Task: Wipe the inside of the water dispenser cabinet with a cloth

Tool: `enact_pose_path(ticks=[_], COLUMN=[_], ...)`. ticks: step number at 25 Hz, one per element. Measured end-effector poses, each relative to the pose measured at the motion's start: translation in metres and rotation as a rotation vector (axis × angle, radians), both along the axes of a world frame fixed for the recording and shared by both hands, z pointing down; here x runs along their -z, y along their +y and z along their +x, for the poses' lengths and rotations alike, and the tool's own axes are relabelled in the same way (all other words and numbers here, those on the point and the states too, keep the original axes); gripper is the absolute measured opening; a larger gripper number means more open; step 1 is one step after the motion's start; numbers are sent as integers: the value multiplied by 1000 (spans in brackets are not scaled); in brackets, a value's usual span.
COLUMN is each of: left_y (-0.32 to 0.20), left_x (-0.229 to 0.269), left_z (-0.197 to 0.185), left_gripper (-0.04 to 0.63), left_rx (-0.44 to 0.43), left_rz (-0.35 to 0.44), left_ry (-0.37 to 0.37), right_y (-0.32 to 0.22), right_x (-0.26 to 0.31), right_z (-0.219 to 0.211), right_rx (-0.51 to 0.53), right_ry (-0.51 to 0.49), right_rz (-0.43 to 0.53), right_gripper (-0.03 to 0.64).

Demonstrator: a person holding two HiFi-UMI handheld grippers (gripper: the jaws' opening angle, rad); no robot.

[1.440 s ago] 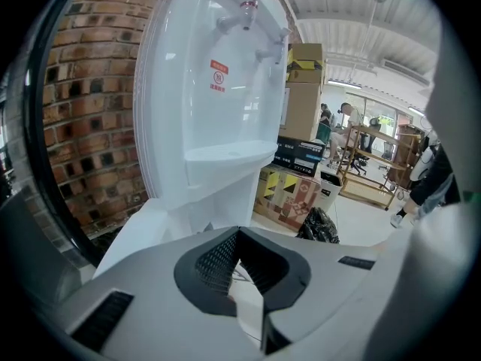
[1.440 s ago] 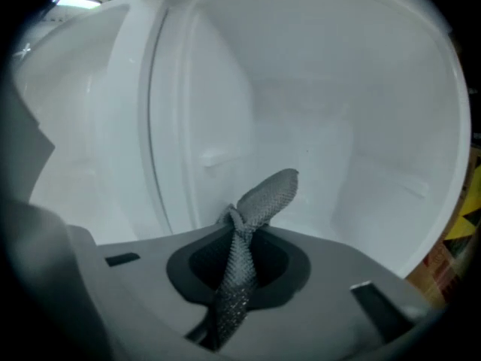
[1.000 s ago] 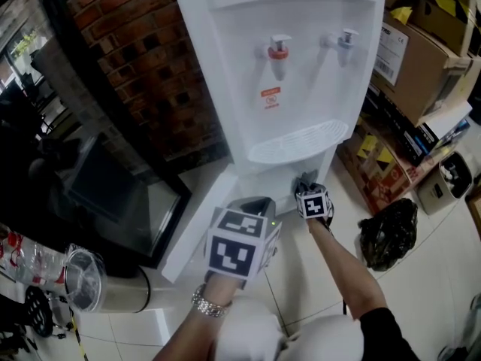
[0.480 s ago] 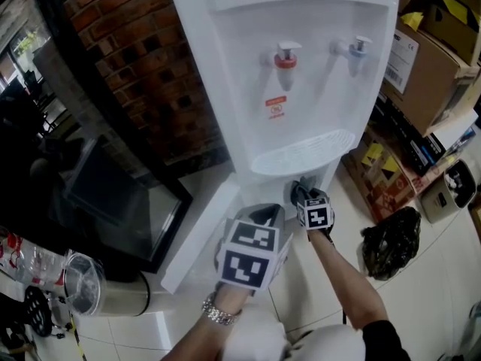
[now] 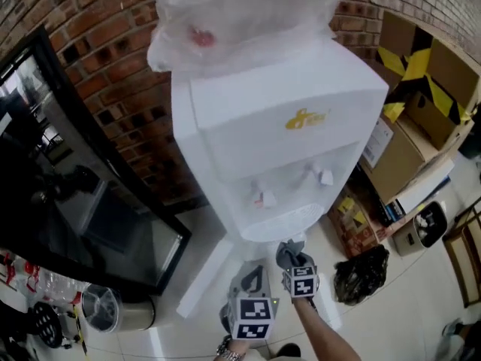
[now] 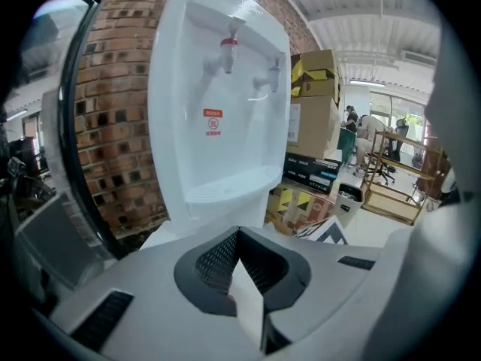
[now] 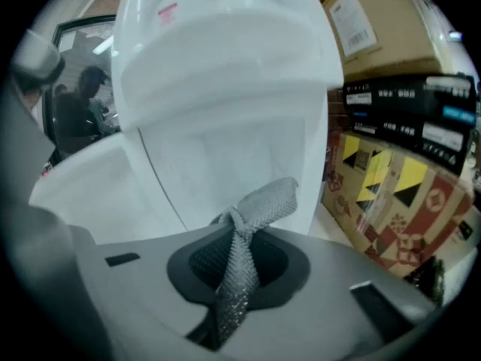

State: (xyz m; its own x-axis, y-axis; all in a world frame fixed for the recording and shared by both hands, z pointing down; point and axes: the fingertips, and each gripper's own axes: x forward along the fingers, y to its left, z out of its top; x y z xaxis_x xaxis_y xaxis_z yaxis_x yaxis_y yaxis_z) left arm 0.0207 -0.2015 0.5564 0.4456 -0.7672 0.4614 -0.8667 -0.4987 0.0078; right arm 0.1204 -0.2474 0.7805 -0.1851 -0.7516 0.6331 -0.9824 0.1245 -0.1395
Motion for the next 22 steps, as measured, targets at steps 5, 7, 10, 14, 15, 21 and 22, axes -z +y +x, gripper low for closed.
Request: enact_pose_path(ticks=[5,7,10,14,15,21,22], left_y=[28,28,31,43,40,12,7], left_x=[112,171,262,364,389,527,545], left_z=[12,16,12,3,-3,-23,-20], left_gripper=[2,2,2,2,2,2,2], left_rx=[-60,-77,-97,-74,-57,19,20], left_rz=[-61,-65,-63,-107,-114,-74,-63], left_ry=[-27,-25,-43,-31,-41,-15,-4], right_y=[55,67,80,102,103,89,84], right_x=[170,245,360,503,536,697,716], right_z=[-1,1,-4,-19,-22,-17,-14], right_rx=[-41,-46,-34,31,40,41,41], right_ry=[-80,-75,-64,-74,-77,-80,-77], right_rz=[11,22,53,46,46,65,75], right_gripper=[29,29,29,29,29,29,29])
